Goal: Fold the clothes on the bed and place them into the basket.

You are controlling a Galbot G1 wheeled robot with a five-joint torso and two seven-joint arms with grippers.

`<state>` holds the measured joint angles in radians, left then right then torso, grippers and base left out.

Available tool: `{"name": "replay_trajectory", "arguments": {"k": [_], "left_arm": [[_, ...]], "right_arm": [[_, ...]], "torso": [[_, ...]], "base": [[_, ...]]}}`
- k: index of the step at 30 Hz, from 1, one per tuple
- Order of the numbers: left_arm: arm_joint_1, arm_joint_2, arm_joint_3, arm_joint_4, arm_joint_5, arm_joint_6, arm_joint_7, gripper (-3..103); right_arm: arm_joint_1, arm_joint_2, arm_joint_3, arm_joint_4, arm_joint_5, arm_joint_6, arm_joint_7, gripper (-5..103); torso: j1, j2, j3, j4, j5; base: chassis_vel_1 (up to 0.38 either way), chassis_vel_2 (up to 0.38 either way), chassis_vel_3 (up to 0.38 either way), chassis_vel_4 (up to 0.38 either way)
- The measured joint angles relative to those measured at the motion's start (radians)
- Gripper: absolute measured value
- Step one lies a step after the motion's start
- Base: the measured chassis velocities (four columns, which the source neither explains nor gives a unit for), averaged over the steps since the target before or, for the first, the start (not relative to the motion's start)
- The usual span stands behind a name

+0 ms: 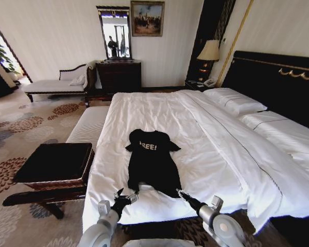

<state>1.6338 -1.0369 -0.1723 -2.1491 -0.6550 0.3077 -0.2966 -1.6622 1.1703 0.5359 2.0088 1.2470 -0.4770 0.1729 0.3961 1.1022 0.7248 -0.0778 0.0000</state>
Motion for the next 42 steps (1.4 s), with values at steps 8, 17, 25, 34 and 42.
{"name": "replay_trajectory", "arguments": {"k": [8, 17, 25, 34, 42], "left_arm": [[-0.101, 0.001, 0.075, 0.077, -0.032, 0.027, -0.02, 101], [-0.161, -0.043, 0.113, 0.152, -0.017, 0.022, -0.017, 66], [-0.164, -0.06, 0.101, 0.171, 0.021, -0.003, -0.008, 39], [-0.165, -0.061, 0.086, 0.171, 0.031, -0.01, -0.008, 7], [-0.121, -0.006, 0.033, 0.067, -0.03, 0.001, -0.016, 2]], "right_arm": [[0.019, 0.004, -0.002, -0.011, 0.011, 0.002, 0.013, 12], [0.027, 0.004, 0.0, -0.011, 0.014, 0.003, 0.015, 0], [0.026, 0.004, -0.001, -0.019, 0.013, 0.005, 0.016, 0], [0.028, 0.012, -0.009, -0.021, 0.009, 0.007, 0.018, 0], [0.003, -0.027, 0.018, 0.055, 0.091, -0.028, 0.062, 0]], "torso": [[0.0, 0.0, 0.0, 0.0, -0.0001], [0.0, 0.0, 0.0, 0.0, 0.0], [0.0, 0.0, 0.0, 0.0, 0.0], [0.0, 0.0, 0.0, 0.0, 0.0], [0.0, 0.0, 0.0, -0.0001, -0.0001]], "base": [[0.0, 0.0, 0.0, 0.0], [0.0, 0.0, 0.0, 0.0], [0.0, 0.0, 0.0, 0.0], [0.0, 0.0, 0.0, 0.0], [0.0, 0.0, 0.0, 0.0]]}}
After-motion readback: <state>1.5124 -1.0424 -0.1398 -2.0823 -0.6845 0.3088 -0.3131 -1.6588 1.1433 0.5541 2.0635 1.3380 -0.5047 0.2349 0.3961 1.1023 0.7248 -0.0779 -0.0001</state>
